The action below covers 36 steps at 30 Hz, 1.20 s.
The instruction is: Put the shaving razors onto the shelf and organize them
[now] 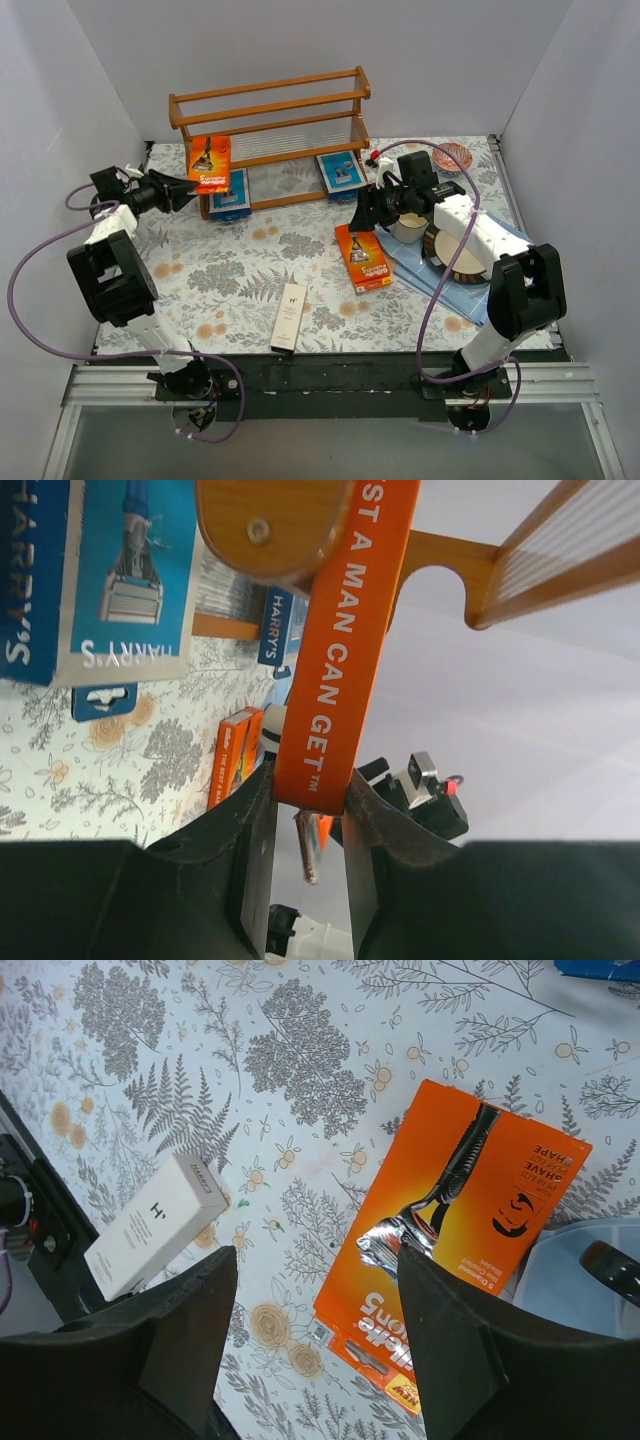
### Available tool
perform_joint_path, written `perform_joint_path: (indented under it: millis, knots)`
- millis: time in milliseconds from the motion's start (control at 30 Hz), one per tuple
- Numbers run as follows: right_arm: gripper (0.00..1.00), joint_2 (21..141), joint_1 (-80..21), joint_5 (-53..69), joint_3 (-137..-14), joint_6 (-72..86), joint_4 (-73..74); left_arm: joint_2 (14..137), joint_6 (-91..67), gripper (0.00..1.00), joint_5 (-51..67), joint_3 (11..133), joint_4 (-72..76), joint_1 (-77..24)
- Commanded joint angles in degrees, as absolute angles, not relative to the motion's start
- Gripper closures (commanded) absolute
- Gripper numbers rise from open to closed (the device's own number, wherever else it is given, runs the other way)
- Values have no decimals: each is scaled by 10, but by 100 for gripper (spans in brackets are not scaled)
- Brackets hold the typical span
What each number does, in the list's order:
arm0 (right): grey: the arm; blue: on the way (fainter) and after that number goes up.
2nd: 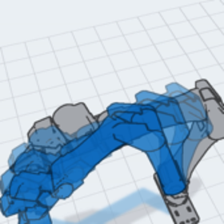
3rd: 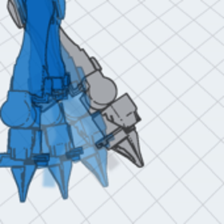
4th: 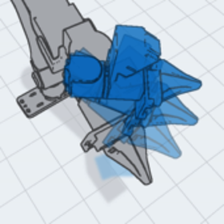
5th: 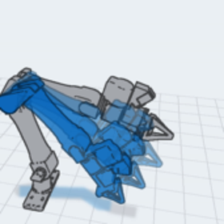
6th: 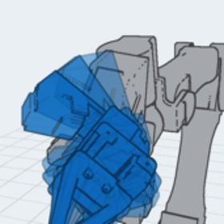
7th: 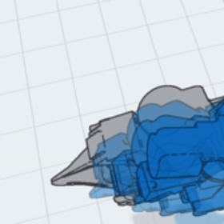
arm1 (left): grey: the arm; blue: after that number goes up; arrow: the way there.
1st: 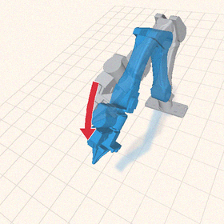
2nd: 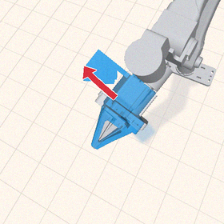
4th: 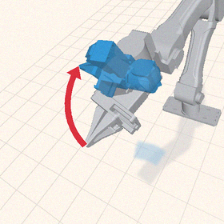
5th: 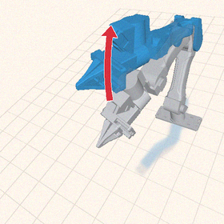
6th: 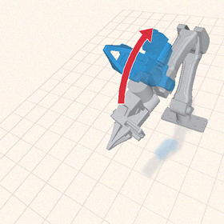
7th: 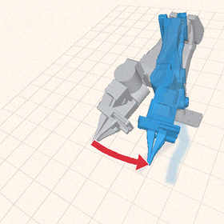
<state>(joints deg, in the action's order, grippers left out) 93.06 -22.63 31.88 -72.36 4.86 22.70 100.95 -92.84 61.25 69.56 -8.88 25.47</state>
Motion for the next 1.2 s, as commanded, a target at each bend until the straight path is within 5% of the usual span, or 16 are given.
perform_joint_path:
  millis: [0, 367, 700, 1167]
  knots:
    - [27, 927, -227, 299, -730, 12, 233, 1038, -975, 87, 608, 741, -29, 229]
    - [27, 937, -227, 274, -733, -15, 249, 1099, -979, 88, 543, 838, -89, 201]
    - [27, 961, -229, 272, -761, -25, 271, 1036, -1007, 89, 492, 810, -127, 182]
    - [27, 968, -235, 272, -765, -32, 273, 1005, -1055, 91, 479, 744, 40, 178]
